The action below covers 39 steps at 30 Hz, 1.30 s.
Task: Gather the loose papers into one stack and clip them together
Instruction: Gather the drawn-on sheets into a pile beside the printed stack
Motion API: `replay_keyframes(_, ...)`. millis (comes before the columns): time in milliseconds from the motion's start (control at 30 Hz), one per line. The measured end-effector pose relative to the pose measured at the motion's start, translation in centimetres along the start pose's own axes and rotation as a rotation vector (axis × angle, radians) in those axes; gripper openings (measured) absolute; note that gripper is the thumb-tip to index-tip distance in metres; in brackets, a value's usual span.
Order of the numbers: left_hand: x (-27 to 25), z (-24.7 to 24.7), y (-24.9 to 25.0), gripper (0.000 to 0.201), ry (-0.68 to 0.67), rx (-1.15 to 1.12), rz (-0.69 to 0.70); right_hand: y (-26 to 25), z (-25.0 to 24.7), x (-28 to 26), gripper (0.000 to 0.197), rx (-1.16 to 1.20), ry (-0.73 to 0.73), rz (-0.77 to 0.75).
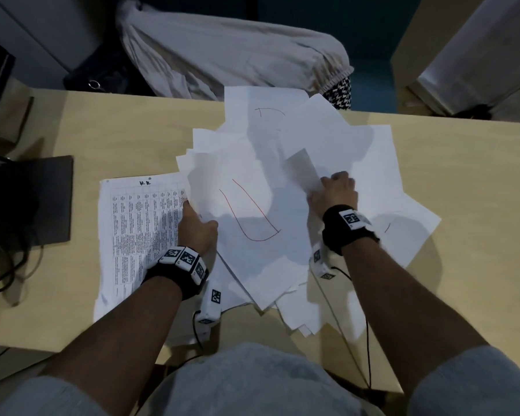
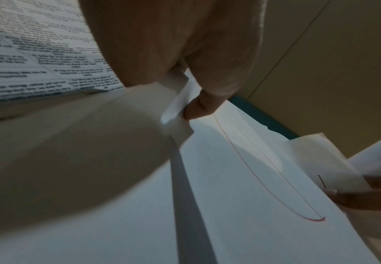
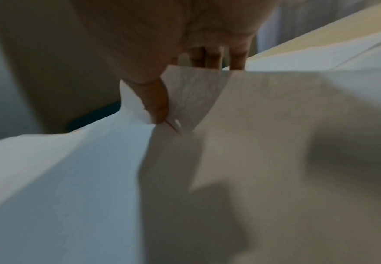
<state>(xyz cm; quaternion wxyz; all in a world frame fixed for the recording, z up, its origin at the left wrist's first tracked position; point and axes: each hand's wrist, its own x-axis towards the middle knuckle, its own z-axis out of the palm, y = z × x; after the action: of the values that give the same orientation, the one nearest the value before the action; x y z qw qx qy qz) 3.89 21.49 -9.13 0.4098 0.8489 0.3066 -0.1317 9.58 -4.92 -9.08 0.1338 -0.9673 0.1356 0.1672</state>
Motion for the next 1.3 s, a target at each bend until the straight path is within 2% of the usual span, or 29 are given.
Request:
replay_keyframes(100, 0.2, 0.3, 0.0, 0.063, 0.006, 0.006, -0.005, 0.8, -1.1, 1.0, 0.052, 0.047, -0.048, 0.126)
replay_keyframes(200, 0.4, 0.3, -0.1, 0.057, -0.005, 0.019, -0.028, -0.8, -0.7, 0.7, 0.068, 0.099, -0.127, 0.070)
replay_keyframes(300, 0.7, 0.1, -0.2, 0.055, -0.020, 0.019, -0.043, -2.5, 0.8, -0.4, 0.058, 0.100, -0.158, -0.031)
replay_keyframes(367, 0.8, 0.1, -0.2, 0.058, -0.038, -0.001, -0.067, -2.8, 1.4, -1.0, 0.056, 0.105, -0.170, -0.045)
replay_keyframes(400, 0.8, 0.1, -0.2, 0.061, -0.044, -0.012, -0.083, -2.6, 1.6, -1.2, 0.059, 0.078, -0.170, -0.033)
replay_keyframes(500, 0.5, 0.2, 0.1, 0.087, -0.039, -0.034, -0.058, -2.1, 1.7, -1.1, 0.070, 0.033, -0.139, 0.062)
replay_keyframes(567, 0.3, 0.2, 0.1, 0.085, -0.019, -0.011, -0.017, -2.2, 1.5, -0.8, 0.065, 0.054, -0.176, 0.088)
replay_keyframes(667, 0.2, 0.3, -0.4, 0.077, -0.003, 0.008, -0.007, -2.7, 1.3, -0.5, 0.048, 0.063, -0.266, 0.028)
replay_keyframes(900, 0.1, 0.3, -0.4, 0.073, -0.005, 0.000, 0.006, -1.5, 0.7, -1.6, 0.027, 0.092, -0.275, 0.027)
replay_keyframes(1000, 0.1, 0.2, -0.8, 0.074, -0.034, -0.045, 0.018, 1.1, -1.8, -1.9, 0.021, 0.231, -0.154, 0.080)
replay_keyframes(1100, -0.2, 0.4, -0.6, 0.071, -0.046, -0.065, 0.051, 5.2, -5.3, -2.7, 0.030, 0.325, -0.012, 0.167)
replay_keyframes(1233, -0.7, 0.9, 0.5, 0.053, -0.060, -0.067, 0.087, 9.8, -10.6, -5.0, 0.039, 0.435, 0.167, 0.240)
replay_keyframes(1300, -1.0, 1.2, 1.1, 0.054, -0.031, -0.054, 0.102, 11.6, -12.5, -6.2, 0.041, 0.535, 0.236, 0.265)
